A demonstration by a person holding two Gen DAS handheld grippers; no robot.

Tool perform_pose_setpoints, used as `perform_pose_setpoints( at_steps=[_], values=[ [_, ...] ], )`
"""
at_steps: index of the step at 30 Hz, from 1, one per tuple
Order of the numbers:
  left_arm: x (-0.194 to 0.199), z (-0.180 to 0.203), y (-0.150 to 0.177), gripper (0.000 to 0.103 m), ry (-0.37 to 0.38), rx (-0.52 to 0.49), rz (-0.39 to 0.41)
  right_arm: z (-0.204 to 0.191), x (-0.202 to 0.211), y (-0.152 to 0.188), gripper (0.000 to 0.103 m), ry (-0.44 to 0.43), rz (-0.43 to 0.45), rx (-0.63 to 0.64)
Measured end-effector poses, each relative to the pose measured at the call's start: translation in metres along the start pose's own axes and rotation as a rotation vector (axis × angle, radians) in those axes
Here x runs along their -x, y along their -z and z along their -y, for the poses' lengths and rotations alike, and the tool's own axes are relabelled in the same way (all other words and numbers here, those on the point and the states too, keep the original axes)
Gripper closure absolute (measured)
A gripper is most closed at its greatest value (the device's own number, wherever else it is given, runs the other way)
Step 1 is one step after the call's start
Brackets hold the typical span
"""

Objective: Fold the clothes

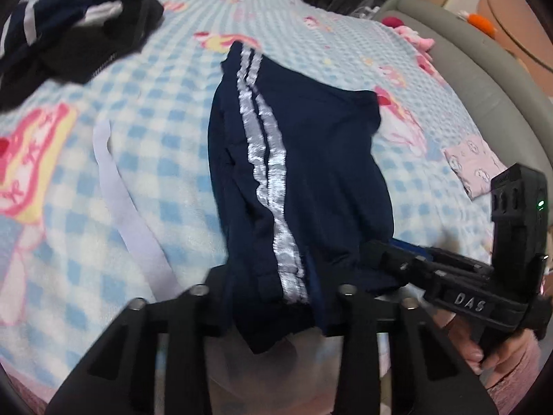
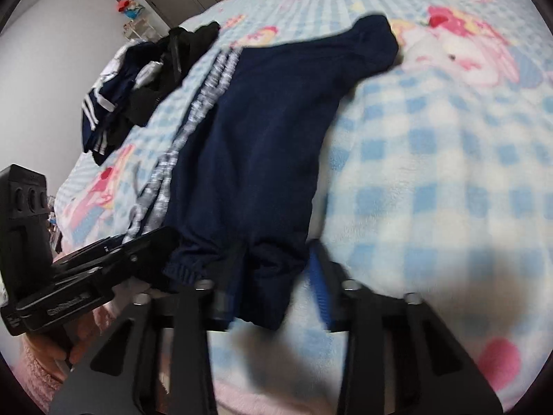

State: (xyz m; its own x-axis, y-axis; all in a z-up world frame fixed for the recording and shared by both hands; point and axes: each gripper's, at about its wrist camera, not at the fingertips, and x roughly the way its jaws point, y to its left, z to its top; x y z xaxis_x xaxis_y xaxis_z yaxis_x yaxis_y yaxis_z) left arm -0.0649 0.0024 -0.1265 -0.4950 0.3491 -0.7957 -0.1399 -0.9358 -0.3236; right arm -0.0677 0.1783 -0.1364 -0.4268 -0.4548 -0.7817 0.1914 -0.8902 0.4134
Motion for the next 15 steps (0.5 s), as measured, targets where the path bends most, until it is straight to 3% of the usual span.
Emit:
perform_pose_setpoints(
  at_steps=[3, 15],
  values=[
    [0.011, -0.001, 0.002, 0.083, -0.002, 0.022, 0.018, -0.002, 0.010, 0.002, 0.085, -0.008, 0.013, 0.017],
    [0.037, 0.006, 0.016, 0.085, 0.072, 0.056, 0.032, -0.007, 0.058, 0.017, 0.091, -0.102, 0.062, -0.001]
  ],
)
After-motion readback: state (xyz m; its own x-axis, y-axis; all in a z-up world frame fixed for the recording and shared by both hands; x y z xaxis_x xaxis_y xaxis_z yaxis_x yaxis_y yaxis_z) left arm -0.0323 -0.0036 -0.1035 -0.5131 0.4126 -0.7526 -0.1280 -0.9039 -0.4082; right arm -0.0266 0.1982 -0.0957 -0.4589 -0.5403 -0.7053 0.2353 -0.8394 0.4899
